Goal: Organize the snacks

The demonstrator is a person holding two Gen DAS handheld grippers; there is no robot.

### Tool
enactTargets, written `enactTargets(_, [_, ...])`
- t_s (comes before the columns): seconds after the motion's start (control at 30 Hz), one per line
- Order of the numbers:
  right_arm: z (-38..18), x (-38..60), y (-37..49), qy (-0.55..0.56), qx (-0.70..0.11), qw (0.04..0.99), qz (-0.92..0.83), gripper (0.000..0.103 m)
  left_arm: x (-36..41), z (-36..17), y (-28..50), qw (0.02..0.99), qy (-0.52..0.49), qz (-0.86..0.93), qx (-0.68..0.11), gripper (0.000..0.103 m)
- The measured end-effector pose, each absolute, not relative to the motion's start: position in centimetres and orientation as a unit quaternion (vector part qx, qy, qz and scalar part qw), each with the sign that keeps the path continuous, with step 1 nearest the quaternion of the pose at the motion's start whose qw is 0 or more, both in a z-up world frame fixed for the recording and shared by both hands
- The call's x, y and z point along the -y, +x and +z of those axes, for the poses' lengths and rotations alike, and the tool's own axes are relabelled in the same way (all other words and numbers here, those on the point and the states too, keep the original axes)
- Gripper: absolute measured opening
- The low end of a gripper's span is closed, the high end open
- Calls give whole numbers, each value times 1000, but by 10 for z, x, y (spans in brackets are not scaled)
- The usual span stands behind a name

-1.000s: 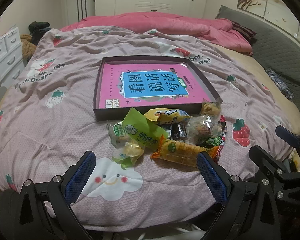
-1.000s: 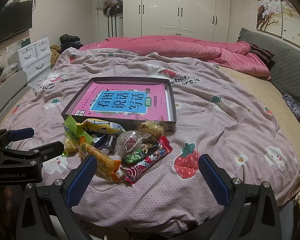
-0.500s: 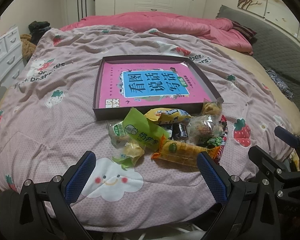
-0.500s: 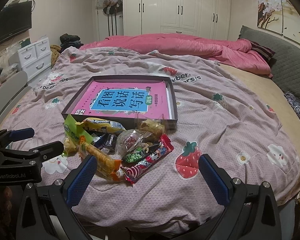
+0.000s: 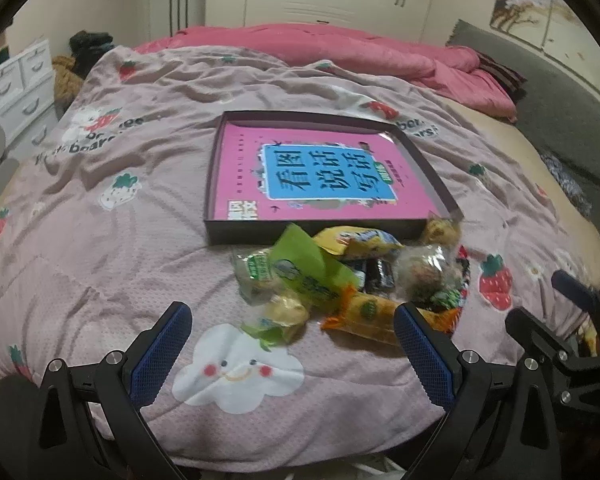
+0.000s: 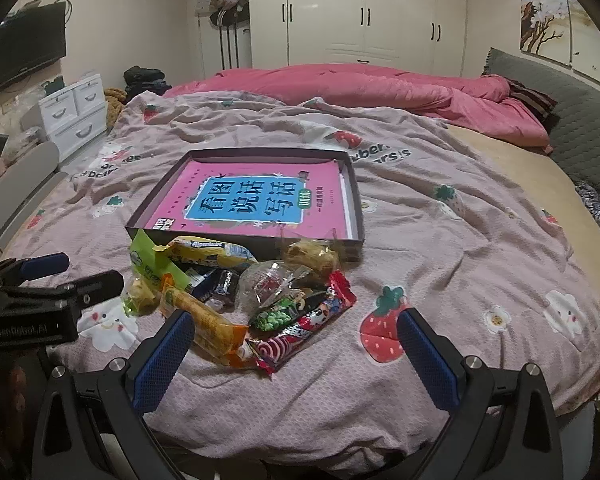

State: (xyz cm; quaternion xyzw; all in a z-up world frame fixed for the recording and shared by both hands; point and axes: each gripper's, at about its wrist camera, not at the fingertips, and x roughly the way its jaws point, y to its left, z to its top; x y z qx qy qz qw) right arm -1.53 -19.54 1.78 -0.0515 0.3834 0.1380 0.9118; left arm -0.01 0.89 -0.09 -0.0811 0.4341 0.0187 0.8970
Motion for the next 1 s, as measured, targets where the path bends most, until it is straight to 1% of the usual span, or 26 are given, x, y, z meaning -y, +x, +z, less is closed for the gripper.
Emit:
enactTargets(0.4, [5, 211, 3, -14, -414, 901, 124, 102, -43, -28, 18, 864, -145, 35, -481, 101])
enactTargets(0.67, [-15, 218, 20, 3, -459, 882, 111, 101, -56, -51, 32, 846, -157, 42, -507, 101])
enactTargets(1.0, [-33, 229, 32, 33, -492, 864, 101, 99, -43, -69, 46, 839, -140, 19, -526, 100])
